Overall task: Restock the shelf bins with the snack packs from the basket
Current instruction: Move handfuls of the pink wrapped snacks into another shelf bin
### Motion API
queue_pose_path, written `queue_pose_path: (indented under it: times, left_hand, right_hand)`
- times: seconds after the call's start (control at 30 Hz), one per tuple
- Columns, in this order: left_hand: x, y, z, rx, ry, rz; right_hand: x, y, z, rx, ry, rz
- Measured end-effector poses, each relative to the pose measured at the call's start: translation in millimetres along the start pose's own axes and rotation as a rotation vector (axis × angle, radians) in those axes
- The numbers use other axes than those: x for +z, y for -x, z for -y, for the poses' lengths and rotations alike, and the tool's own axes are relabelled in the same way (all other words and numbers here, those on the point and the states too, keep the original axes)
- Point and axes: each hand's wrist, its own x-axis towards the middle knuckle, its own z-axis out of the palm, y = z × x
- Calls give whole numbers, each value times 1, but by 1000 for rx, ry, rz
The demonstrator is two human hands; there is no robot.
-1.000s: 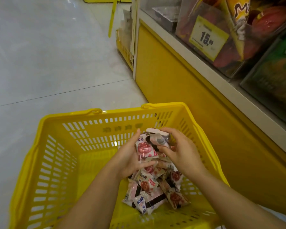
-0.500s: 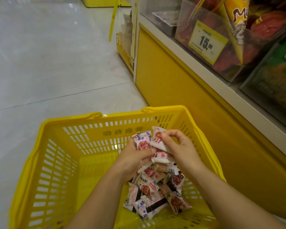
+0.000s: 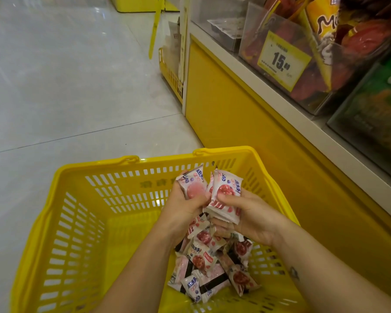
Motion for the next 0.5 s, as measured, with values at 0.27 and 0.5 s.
queue_pose_path:
  times: [0.27,0.5]
  left_hand:
    - [3,-1,-15,57,-205,-263]
    - [16,5,-21,-19,-195,-130]
  right_hand:
    - [-6,-1,11,-139,44,-70]
    - [6,-1,10,-248,175,2]
